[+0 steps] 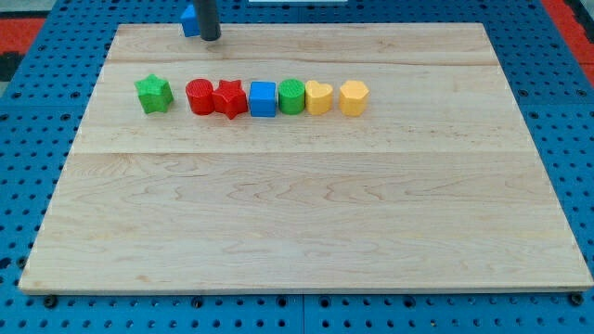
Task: Move triangle slightly to the right
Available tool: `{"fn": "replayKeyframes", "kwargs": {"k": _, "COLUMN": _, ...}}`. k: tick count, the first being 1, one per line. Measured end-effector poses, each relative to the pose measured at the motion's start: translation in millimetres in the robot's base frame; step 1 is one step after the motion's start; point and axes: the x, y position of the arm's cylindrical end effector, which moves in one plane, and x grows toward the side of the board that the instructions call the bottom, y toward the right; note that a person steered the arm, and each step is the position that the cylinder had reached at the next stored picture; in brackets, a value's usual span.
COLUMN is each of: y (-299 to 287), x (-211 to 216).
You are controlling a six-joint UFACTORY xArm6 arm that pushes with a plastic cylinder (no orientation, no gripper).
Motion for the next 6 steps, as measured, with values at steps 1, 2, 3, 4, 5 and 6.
{"fn": "replayKeyframes", "kwargs": {"k": 1, "y": 17, "x": 0}}
{"fn": "replayKeyframes", "kwargs": {"k": 2, "y": 36, "x": 8}}
{"fn": "replayKeyframes", "kwargs": {"k": 3, "y": 115, "x": 63}}
{"fn": "replayKeyframes", "kwargs": {"k": 4, "y": 61, "x": 66}}
{"fn": "replayKeyframes", "kwargs": {"k": 5, "y": -114, "x": -22}}
{"fn": "replayKeyframes", "kwargs": {"k": 6, "y": -107, "x": -24}}
